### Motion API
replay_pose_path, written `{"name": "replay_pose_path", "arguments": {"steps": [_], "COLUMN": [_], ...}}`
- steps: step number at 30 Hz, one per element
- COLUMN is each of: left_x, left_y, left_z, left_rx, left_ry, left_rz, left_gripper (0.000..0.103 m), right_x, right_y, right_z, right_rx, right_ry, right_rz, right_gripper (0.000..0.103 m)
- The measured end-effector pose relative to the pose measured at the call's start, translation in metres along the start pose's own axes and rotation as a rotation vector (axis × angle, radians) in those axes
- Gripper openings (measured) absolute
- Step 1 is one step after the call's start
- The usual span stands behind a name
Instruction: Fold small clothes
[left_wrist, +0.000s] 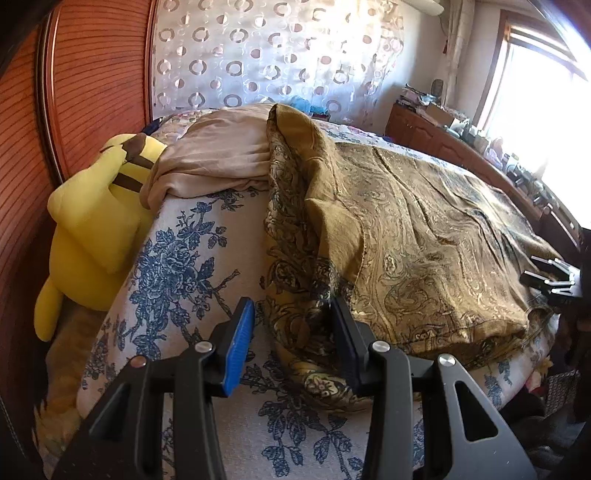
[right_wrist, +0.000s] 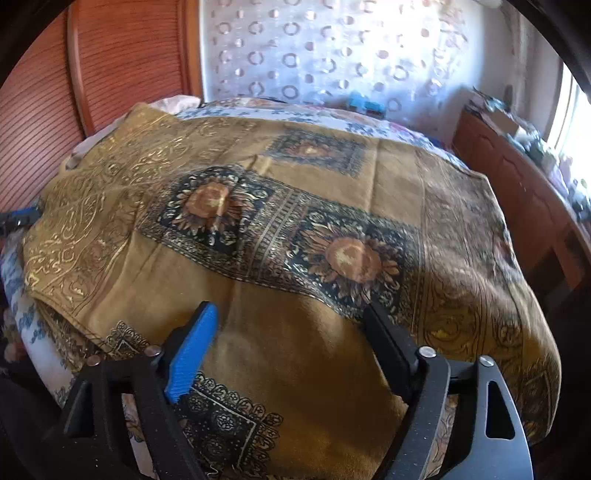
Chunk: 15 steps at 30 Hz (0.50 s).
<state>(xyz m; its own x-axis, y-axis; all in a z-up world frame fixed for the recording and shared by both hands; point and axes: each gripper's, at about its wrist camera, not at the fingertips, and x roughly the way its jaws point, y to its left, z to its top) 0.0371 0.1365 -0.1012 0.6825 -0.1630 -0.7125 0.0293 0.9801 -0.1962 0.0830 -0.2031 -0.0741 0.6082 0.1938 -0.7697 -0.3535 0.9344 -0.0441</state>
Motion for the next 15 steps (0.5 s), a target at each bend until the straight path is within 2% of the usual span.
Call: {"name": "replay_pose_path", "arguments": {"steps": [5, 8, 11, 13, 15], "left_x": [0.001, 0.002, 0.004, 0.001, -0.001], "left_y": [0.002, -0.004, -0.012, -0.019, -0.025], "left_z": [0.001, 0.0, -0.002, -0.003, -0.003], "left_rx": [-0.052, -0.032, 0.013, 0.052, 0.082], "left_ry": [0.013, 0.01, 0.006, -0.017, -0.035], "left_rz": [-0.093, -0.08, -0.081, -0.093, -0.078], "left_gripper": [0.041, 0.041, 0.028, 0.009, 0.007], "right_x": [-0.002, -0.003, -0.003, -0.005, -0.005], "right_y": [-0.002, -0.003, -0.002, -0.001, -0.001], "right_z": [-0.004, -0.005, -0.007, -0.008, -0.009], "right_rx": [0.035, 0.036, 0.037, 0.03, 0.027], "right_ry": [0.003, -0.005, -0.011, -0.014, -0.016], "right_rz": [-0.022, -0.019, -0.026, -0.035, -0.032], "right_gripper": [0.091, 0.092, 0.092, 0.092, 0.092]}}
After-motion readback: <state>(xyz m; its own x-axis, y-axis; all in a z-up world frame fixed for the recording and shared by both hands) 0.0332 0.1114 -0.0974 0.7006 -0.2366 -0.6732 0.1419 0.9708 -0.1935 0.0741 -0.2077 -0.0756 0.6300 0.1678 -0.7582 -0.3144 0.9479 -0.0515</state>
